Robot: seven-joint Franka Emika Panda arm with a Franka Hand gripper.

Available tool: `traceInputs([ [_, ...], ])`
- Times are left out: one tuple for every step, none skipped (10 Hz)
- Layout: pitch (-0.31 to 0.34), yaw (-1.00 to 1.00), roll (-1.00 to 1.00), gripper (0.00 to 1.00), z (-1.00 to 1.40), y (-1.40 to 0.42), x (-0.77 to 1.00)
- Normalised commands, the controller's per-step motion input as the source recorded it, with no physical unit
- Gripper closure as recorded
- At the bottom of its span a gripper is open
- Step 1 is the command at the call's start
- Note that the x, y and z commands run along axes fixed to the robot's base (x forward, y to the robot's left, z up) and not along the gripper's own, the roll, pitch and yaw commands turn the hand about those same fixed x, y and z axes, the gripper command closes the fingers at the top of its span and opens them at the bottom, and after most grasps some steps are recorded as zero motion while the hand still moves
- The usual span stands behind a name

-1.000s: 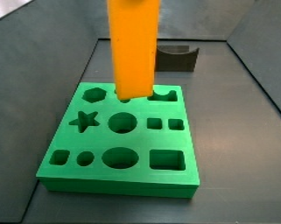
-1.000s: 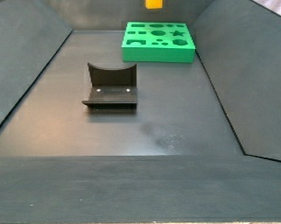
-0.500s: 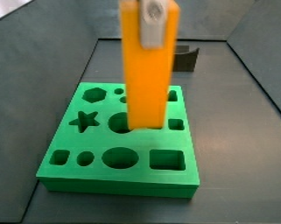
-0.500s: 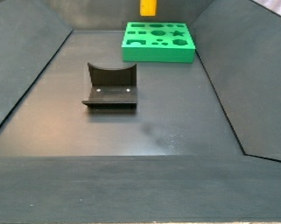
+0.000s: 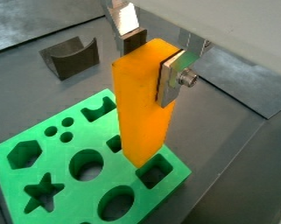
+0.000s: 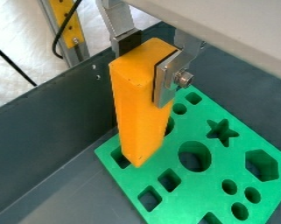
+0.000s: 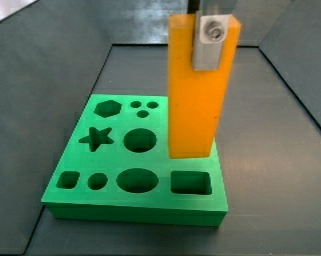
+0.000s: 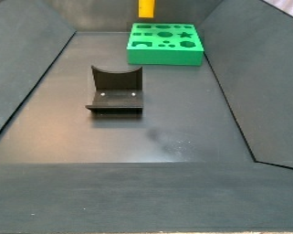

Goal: Pick up the rectangle object. Move up. Move to above the board. Insert the rectangle object.
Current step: Insert the rectangle object.

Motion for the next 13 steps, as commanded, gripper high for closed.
traceInputs([
  [0.074, -0.17, 0.06, 1.00, 0.00, -0.07, 0.44],
  [0.076, -0.23, 0.05, 1.00, 0.00, -0.09, 0.47],
  [0.084, -0.24, 0.06, 1.00, 0.00, -0.09, 0.50],
  [0.076, -0.24, 0.05, 1.00, 0.00, -0.08, 0.47],
  [0.071, -0.24, 0.05, 1.00, 0.00, -0.10, 0.49],
  [0.076, -0.24, 0.04, 1.00, 0.00, -0.10, 0.52],
  [0.053, -0.20, 0.00, 1.00, 0.00, -0.03, 0.41],
  [0.044, -0.05, 0.00, 1.00, -0.04, 0.00, 0.21],
  [0.010, 0.00, 0.00, 1.00, -0.10, 0.00, 0.02],
  [0.000, 0.08, 0.00, 1.00, -0.17, -0.02, 0.00],
  [0.000, 0.07, 0.00, 1.00, -0.12, -0.01, 0.00],
  [0.000, 0.00, -0.04, 1.00, -0.05, 0.00, 0.00],
  [0.000, 0.00, -0.02, 1.00, -0.09, 0.00, 0.00],
])
